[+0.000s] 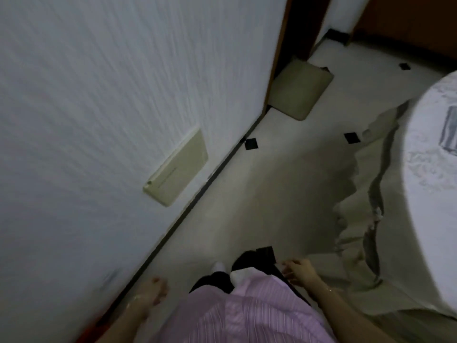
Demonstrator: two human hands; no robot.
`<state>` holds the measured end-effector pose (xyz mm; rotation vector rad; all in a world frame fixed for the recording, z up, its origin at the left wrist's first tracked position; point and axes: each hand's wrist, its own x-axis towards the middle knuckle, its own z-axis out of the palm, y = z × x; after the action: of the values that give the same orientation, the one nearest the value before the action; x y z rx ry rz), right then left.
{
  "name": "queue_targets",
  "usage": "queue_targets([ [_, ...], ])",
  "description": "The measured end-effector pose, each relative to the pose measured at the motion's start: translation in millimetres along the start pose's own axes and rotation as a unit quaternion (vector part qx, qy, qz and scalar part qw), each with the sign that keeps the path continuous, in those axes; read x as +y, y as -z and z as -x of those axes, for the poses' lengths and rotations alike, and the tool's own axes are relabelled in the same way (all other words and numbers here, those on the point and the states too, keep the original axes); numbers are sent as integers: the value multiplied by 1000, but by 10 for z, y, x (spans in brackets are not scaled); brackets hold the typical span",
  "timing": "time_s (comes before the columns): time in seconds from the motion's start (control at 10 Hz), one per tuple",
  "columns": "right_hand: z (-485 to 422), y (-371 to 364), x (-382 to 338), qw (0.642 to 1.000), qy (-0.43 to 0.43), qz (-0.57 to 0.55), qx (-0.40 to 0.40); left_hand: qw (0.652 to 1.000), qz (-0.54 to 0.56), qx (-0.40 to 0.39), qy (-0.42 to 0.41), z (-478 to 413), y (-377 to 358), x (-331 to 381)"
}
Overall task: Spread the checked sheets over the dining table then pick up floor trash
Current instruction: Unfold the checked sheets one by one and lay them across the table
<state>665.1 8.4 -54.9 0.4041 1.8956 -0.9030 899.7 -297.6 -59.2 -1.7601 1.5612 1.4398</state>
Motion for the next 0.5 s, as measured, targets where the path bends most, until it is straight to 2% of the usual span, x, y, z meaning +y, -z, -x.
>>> queue_targets([
  [0.2, -335, 370, -100, 988, -88, -111, 62, 978, -11, -58, -199, -416, -368, 2545],
  [0.3, -698, 585, -373, 984, -100, -130, 73, 975, -16, -95, -203, -668, -760, 3471],
  [0.4, -1051, 924, -847, 983, -90, -129, 91, 978, -56, -99, -176, -887, -1154, 3976],
  [0.5, -1478, 1339, -1576, 981, -88, -157, 76, 975, -145, -103, -136, -899, -1407, 4425],
])
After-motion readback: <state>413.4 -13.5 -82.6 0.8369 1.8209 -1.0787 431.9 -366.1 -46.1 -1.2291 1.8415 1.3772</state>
